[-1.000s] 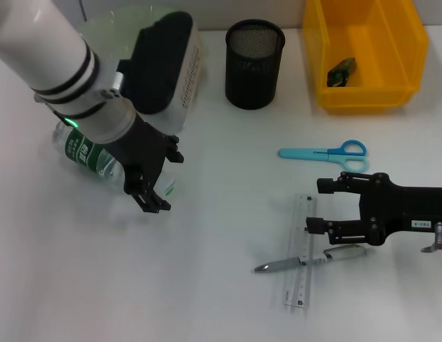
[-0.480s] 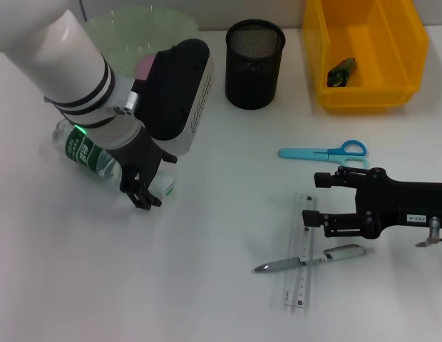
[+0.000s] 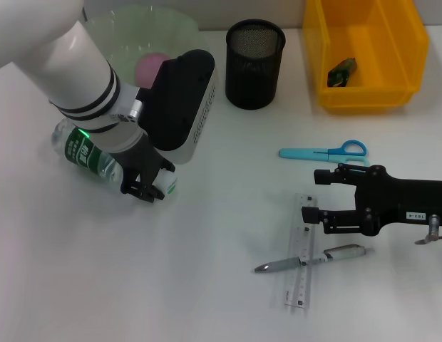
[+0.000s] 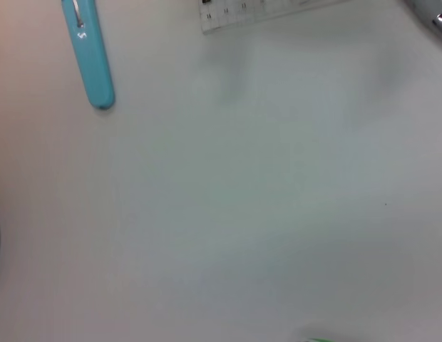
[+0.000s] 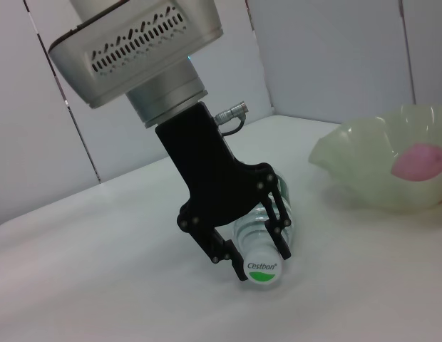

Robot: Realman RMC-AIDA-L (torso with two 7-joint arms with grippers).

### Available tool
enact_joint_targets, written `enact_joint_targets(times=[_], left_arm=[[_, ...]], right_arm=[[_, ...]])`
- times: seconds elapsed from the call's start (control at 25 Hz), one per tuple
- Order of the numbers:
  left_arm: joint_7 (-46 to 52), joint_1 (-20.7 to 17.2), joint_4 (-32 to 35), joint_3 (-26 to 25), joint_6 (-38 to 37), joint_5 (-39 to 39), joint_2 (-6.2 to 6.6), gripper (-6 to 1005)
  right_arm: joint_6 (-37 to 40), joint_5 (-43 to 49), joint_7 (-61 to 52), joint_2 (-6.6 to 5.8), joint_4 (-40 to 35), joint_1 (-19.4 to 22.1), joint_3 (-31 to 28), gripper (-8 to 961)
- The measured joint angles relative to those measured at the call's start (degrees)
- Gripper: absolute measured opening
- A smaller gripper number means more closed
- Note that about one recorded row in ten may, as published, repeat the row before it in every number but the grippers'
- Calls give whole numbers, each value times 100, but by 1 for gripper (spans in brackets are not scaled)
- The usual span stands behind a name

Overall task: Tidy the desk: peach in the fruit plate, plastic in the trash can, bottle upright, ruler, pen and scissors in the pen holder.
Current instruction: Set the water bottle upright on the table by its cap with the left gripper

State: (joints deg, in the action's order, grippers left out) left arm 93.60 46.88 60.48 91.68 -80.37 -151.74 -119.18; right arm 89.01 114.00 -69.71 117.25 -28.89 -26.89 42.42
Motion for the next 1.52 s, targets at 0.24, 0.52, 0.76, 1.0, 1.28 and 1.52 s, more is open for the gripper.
enact_joint_targets(times=[0.24,0.52,0.76,1.0,1.28,1.52], left_arm=[[72,31,66,-131,-10,50,0,459],[275,36,401,-855,-231,497,21,438],[786,65,576,-1838,-269,728,39,437],[1406,188,512,-2794,-305,773,63,437],[1654,83,499,-4146,-803,1281,108,437],[1656,-102,339,-4847,-1022,1531,208,437]], right_arm=[[-10,-10,-7,-10,-18,0,-49,824],[25,-10,0,-29,-20,28,-50,825],[154,-10,19,-34,-38,37,-50,825],[236,11,37,-41,-55,33,-15,825],[355,49,93,-71,-71,33,2,824],[462,53,109,-97,-82,35,4,824]])
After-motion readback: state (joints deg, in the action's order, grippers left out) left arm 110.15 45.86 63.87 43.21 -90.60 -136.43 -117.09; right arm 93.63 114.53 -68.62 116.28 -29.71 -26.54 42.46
